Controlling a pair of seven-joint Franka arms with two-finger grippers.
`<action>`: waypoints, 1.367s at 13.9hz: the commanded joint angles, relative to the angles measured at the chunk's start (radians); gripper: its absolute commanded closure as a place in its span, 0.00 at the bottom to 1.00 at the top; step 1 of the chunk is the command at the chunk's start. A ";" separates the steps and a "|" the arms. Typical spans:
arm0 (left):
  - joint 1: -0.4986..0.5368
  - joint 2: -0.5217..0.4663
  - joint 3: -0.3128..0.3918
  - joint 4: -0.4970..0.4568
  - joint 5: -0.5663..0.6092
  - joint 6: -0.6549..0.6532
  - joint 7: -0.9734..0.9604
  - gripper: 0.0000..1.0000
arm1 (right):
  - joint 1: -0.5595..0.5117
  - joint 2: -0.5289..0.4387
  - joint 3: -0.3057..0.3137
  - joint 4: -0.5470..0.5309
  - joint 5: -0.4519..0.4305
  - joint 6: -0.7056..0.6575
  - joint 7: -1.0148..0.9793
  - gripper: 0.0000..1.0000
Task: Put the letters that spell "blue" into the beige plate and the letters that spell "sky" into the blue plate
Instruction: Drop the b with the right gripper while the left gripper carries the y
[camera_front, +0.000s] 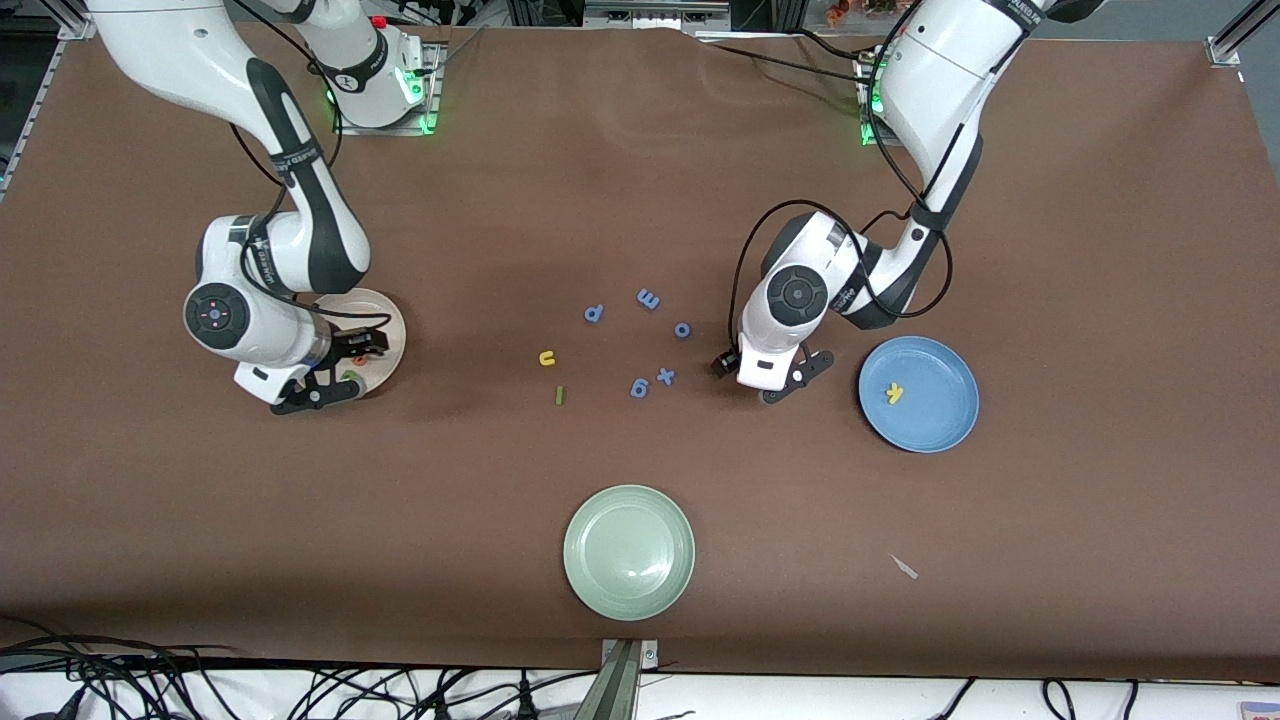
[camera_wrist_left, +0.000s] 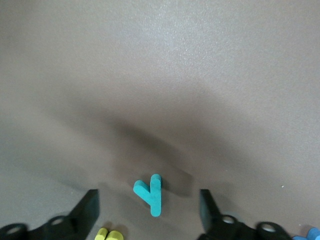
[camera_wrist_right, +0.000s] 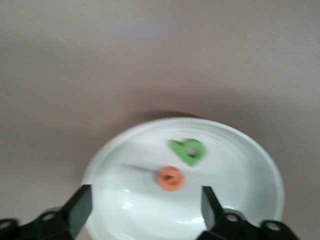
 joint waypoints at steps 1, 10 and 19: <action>0.006 -0.028 -0.006 -0.039 -0.024 0.012 0.002 0.31 | 0.010 -0.009 0.081 0.051 0.014 -0.023 0.187 0.00; -0.002 -0.024 -0.006 -0.052 -0.023 0.062 0.002 0.94 | 0.171 0.158 0.151 0.198 0.011 0.121 0.539 0.00; 0.113 -0.116 0.021 0.053 0.072 -0.178 0.172 0.96 | 0.276 0.243 0.151 0.201 0.003 0.198 0.605 0.01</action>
